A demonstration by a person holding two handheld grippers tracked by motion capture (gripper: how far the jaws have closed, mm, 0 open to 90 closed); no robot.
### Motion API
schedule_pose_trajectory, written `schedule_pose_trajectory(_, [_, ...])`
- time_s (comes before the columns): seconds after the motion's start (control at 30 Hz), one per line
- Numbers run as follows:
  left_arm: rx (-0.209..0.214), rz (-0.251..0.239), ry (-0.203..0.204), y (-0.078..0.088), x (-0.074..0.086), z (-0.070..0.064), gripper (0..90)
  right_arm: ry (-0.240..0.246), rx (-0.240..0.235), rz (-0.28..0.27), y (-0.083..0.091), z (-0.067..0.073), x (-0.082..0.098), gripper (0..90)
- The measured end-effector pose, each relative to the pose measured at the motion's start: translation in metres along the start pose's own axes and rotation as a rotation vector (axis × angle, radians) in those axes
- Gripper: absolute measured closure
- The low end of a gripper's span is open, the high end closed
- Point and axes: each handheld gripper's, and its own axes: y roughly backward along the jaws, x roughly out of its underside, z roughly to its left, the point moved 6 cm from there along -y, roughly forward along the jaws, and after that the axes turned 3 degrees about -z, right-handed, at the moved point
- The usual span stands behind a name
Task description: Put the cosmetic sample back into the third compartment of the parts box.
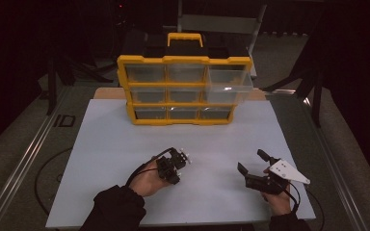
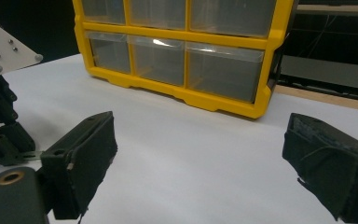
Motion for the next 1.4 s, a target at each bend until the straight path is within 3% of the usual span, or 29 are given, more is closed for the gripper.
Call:
schedule_pose_trajectory(0.23, [0.017,0.001,-0.005,0.0,0.0,0.001,80.9,0.0,-0.001,0.001,0.0,0.0,0.0,9.5])
schedule_pose_trajectory(0.53, [-0.003,-0.007,-0.004,0.003,0.001,0.005,81.1,0.0,-0.002,0.0,0.0,0.0,0.0,9.5])
schedule_pose_trajectory(1.4, [-0.012,-0.063,0.001,0.018,-0.001,0.009,81.0,0.004,-0.003,-0.001,0.0,0.001,0.001,9.4])
